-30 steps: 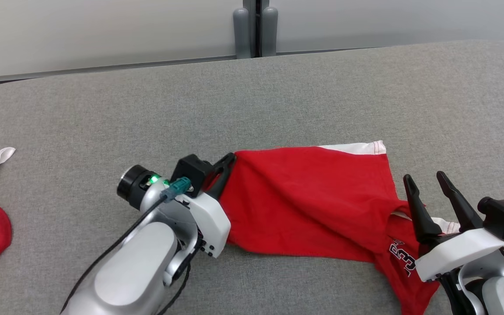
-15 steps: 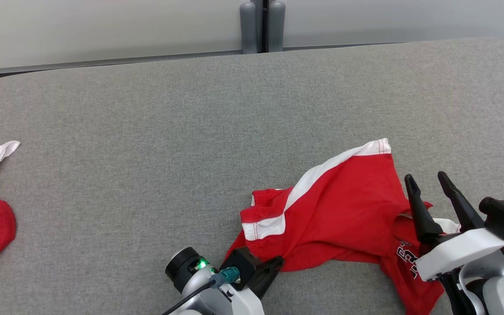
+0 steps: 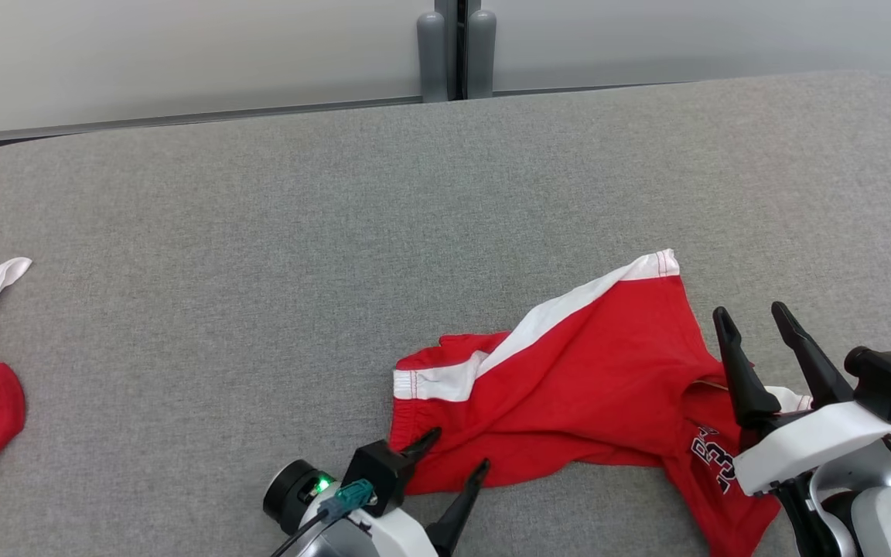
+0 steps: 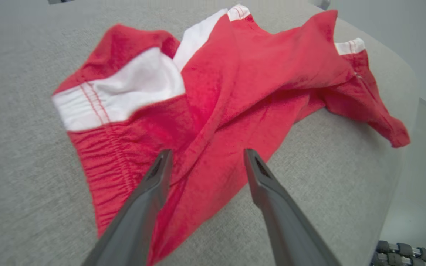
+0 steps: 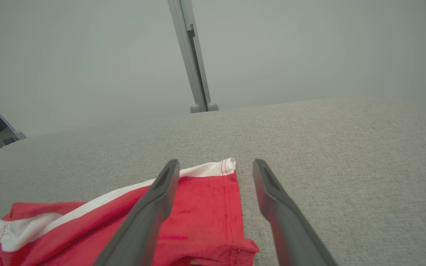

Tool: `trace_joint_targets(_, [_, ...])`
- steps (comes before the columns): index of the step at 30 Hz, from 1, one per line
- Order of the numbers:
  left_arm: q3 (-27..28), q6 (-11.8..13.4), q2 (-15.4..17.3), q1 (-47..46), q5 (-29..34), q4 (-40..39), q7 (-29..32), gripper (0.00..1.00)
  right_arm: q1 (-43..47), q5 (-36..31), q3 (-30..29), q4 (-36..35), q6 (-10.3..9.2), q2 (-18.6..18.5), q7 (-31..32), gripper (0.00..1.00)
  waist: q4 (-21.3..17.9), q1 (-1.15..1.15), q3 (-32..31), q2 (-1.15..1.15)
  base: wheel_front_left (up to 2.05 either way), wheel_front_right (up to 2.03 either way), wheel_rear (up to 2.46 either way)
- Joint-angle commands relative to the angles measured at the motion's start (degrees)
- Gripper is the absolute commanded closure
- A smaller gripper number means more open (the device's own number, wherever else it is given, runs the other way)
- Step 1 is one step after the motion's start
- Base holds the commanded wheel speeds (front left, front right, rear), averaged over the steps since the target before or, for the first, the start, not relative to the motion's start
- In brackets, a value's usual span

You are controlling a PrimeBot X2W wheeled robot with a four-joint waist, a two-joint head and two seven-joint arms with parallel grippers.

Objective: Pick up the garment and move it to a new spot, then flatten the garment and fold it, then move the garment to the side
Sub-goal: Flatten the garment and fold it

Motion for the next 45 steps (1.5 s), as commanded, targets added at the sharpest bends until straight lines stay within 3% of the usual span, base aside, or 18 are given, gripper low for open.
trace_joint_targets(1, [0.7,0.5,0.1,0.7,-0.4,0.4,-1.7,0.00,0.2,0.4,-0.1,0.0,0.00,-0.1,-0.4,0.00,0.0,0.00,-0.3,0.00,0.00,0.00,0.00])
trace_joint_targets(9, [4.2,1.6,-0.3,2.1,-0.9,-1.3,-11.0,0.00,1.2,0.1,-0.8,-0.3,0.00,0.0,0.1,0.00,0.7,0.00,-1.7,0.00,0.00,0.00,0.00])
trace_joint_targets(22, [19.6,8.0,2.1,1.9,-0.8,-7.8,-13.5,0.00,1.7,-0.7,-1.2,-1.2,0.00,-0.1,0.6,0.00,1.2,0.00,-2.7,0.00,0.00,0.00,0.00])
trace_joint_targets(32, [31.3,7.8,5.2,6.2,-0.7,-8.0,-13.4,0.00,2.6,-1.5,-1.2,-1.9,0.00,-0.5,1.4,0.00,1.6,0.00,-3.7,0.00,0.00,0.00,0.00])
trace_joint_targets(45, [31.8,7.3,5.9,8.8,-1.0,-4.8,-13.4,0.00,3.3,-1.9,-0.7,-2.8,0.00,-0.7,2.2,0.00,1.7,0.00,-5.1,0.00,0.00,0.00,0.00])
